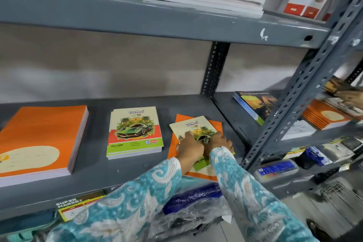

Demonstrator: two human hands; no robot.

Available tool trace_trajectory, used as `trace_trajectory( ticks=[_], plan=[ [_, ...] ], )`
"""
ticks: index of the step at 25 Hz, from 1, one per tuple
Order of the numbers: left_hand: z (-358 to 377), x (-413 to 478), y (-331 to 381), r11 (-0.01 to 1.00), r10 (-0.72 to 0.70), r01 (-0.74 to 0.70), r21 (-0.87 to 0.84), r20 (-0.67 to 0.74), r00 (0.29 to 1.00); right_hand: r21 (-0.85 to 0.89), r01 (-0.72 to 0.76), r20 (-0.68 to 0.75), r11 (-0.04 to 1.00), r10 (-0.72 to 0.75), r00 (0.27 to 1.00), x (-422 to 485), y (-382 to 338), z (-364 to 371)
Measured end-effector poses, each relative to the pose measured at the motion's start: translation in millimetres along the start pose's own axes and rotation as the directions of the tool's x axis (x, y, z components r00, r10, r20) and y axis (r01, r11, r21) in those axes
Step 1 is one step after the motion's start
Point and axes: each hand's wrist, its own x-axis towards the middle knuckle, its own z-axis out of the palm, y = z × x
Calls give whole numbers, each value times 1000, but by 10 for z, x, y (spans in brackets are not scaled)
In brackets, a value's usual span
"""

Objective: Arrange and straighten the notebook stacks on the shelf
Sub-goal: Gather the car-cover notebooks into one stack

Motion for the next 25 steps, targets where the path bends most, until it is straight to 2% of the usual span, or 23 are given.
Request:
trace_trajectory(
  ticks=[5, 7, 9, 13, 17, 21, 25],
  plan=[
    [-59, -8, 42, 979, -75, 53, -198, -108, 991, 80, -151, 35, 985, 148, 988, 111, 155, 46],
    [-146, -38, 62, 977, -47, 8, -213, -180, 983, 164, -183, 79, 969, 172, 982, 116, 163, 9],
    [-223, -21, 84, 971, 28, -80, -225, -228, 973, 270, -183, 53, 945, 175, 983, 112, 104, 6],
    [-574, 52, 103, 961, 148, -220, -165, -361, 921, 341, -69, -62, 938, 95, 993, 19, -249, -37],
    [-1105, 163, -79, 961, 169, -253, -108, -491, 854, 409, 115, -87, 905, -87, 992, -41, -722, 137],
    [-1645, 186, -385, 988, 111, -154, -28, -571, 813, 436, 201, -15, 877, -217, 976, -152, -1124, 497],
    [-1787, 175, -643, 996, 83, -56, 67, -511, 856, 336, 257, -23, 906, -265, 964, -199, -1252, 698]
  ],
)
